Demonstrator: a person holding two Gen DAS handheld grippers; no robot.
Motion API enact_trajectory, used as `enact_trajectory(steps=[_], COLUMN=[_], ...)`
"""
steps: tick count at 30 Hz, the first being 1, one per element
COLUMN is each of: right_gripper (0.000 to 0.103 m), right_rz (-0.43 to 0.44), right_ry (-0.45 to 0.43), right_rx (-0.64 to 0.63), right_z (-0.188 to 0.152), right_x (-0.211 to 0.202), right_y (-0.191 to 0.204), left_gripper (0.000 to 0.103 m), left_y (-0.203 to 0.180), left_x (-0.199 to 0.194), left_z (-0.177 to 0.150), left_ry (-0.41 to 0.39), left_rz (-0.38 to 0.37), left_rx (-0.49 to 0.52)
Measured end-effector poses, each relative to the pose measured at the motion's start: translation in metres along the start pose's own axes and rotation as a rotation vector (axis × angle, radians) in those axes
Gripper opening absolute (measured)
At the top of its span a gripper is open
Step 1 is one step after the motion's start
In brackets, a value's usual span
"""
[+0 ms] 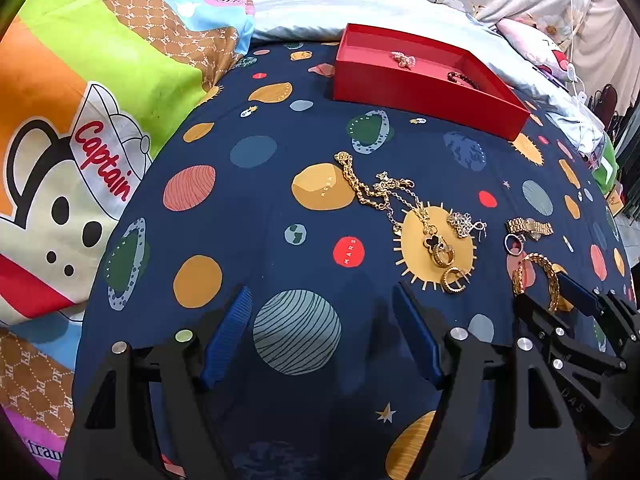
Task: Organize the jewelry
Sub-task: 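Move both tools back from the tray to the remaining jewelry, then grasp the small gold chain with the left tool while the right tool grasps the gold bangle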
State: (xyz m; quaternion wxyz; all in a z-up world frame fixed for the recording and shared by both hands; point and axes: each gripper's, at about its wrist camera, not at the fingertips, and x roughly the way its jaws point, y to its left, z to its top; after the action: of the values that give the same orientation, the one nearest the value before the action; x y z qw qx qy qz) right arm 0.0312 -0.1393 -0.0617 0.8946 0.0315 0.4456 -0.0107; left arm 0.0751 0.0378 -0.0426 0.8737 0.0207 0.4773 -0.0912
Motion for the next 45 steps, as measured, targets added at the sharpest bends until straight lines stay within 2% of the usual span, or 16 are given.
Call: enact_trajectory(steps=[16,25,33,35,40,44,45], right_gripper=[0.056,0.056,0.056,0.056,0.056,0.056,0.056], right_rz=[0.026,0.044,0.05,0.052,0.061,0.061,0.061], right_ry=[-0.039,-0.054,-0.056,-0.053,-0.048,-0.048,-0.048], right_rx=[0.064,0.08,0.099,0.108,0.121,0.122,0.122], right_z=[0.005,0.007,0.011,0.011,0.014,0.015,0.015], right_x=[-0.024,-0.033,-0.031,-0.03,-0.026,-0.024,-0.024], right_y=[-0.016,-0.018,-0.025,-0.027,-0.03,-0.031,-0.031], left_gripper=[0.07,0.07,0.049,0.045,0.026,0.005,0.005], left_y=[-0.001,0.002,-0.007,-0.012,-0.018,-0.019,-0.019], left_x=[0.001,0.018,0.055,0.059,0.063,0.063,0.063], left_z=[0.006,0.044,0.069,0.07,0.072,0.072,0.071], left_ry=[-0.004,-0.049,-0.027,-0.039,-0.061,-0.068,-0.069], left_rz=[-0.009,-0.028,-0.035,-0.015,0.013,0.002,-0.005], left_rx=[-0.012,-0.054,-0.036,-0.015,0.027,0.04,0.04])
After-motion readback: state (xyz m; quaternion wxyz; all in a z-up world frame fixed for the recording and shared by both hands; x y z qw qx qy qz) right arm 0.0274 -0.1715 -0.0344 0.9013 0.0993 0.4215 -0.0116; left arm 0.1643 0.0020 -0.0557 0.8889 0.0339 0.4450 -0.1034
